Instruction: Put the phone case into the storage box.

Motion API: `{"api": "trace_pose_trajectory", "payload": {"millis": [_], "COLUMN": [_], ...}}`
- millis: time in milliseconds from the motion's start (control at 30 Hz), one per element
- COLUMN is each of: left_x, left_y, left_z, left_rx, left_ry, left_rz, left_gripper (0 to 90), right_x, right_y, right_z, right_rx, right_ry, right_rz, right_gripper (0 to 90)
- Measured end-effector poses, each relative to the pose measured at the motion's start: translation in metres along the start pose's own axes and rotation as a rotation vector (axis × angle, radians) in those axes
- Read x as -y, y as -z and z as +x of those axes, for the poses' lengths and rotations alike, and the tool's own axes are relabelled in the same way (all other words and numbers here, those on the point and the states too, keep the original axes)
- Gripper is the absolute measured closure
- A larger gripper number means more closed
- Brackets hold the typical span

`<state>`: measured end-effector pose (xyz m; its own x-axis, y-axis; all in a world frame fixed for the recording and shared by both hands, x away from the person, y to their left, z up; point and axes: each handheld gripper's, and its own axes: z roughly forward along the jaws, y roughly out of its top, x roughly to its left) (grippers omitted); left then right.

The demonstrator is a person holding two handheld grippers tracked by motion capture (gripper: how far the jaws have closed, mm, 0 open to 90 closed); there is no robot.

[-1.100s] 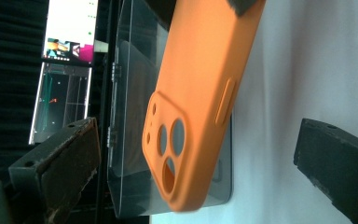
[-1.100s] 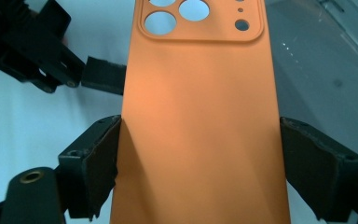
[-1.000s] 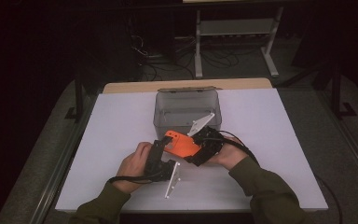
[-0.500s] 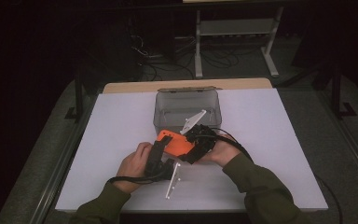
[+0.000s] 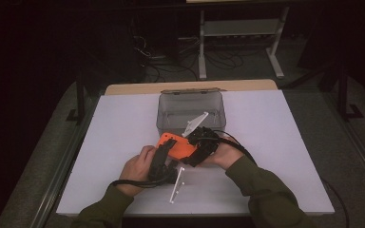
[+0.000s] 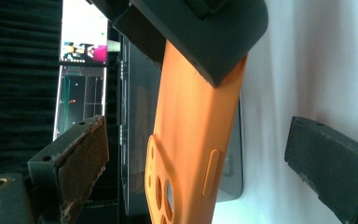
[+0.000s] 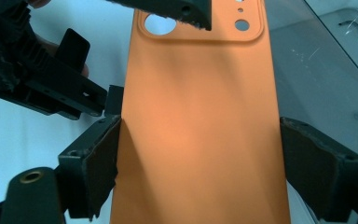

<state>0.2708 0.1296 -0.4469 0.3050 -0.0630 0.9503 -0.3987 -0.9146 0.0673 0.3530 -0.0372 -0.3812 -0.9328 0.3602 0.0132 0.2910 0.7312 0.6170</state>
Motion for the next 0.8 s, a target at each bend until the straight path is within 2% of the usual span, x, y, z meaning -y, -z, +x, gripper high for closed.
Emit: {"api": "trace_pose_trajectory", "payload": {"millis": [133, 467, 800], "left_x": [-0.0001, -0.0001, -0.0031], "left_y": [-0.0001, -0.0002, 0.0019], "left_z": [0.0000, -0.0018, -0.0043], "left_rx": [-0.008, -0.031, -0.051], "left_ry": [0.003, -0.025, -0.061], "left_rz": [-0.004, 0.003, -0.006], "left_gripper": [6.7, 15.0, 28.3], "right_x": [-0.0002, -0.0001, -0.0002], "right_y": [-0.0003, 0.0000, -0.0005], "right_z": [0.0009, 0.0006, 0.0008], "right_rx": [-0.001, -0.002, -0.007], "right_ry": [-0.005, -0.004, -0.009], "right_rz": [-0.001, -0.002, -0.001], "right_gripper": [15.7, 15.7, 15.7]}}
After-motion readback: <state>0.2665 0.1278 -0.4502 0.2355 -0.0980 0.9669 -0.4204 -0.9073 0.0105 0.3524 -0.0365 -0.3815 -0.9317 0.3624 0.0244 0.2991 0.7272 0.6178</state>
